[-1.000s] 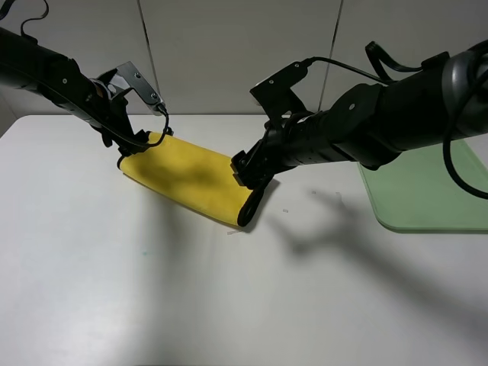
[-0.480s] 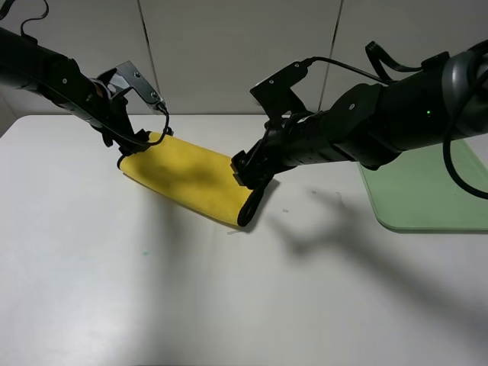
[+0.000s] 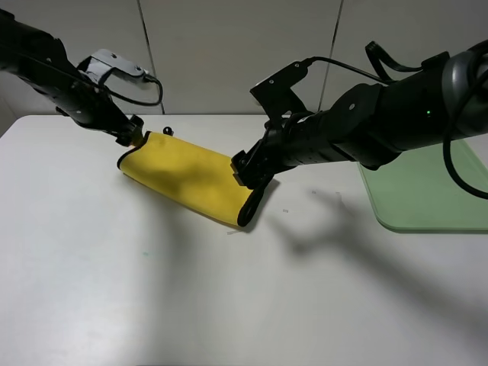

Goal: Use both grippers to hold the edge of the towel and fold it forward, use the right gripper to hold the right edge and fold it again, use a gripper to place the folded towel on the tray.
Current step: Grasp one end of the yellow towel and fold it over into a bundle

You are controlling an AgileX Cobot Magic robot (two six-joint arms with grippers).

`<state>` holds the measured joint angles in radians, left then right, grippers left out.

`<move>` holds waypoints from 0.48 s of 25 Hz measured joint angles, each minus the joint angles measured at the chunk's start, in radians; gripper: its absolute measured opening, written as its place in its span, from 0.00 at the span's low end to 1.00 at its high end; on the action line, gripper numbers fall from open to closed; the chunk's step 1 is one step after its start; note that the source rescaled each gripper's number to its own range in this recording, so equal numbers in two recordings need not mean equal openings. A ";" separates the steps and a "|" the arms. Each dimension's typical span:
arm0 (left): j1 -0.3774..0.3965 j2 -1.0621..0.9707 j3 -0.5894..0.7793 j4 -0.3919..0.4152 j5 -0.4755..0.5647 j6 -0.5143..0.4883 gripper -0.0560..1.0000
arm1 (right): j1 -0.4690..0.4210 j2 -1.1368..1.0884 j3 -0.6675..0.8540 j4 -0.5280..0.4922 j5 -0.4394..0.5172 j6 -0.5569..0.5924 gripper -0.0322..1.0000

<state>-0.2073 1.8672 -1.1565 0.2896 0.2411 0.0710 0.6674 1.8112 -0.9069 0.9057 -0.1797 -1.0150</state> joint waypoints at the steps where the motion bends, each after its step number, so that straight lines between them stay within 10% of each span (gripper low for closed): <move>1: 0.000 -0.021 0.000 0.000 0.013 -0.037 1.00 | 0.000 0.000 0.000 0.000 0.000 0.000 1.00; 12: -0.003 -0.261 0.019 -0.044 0.292 -0.195 1.00 | 0.000 0.000 0.000 0.000 -0.014 0.000 1.00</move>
<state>-0.2102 1.6061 -1.1371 0.2451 0.5333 -0.1240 0.6674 1.8112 -0.9069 0.9057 -0.1932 -1.0150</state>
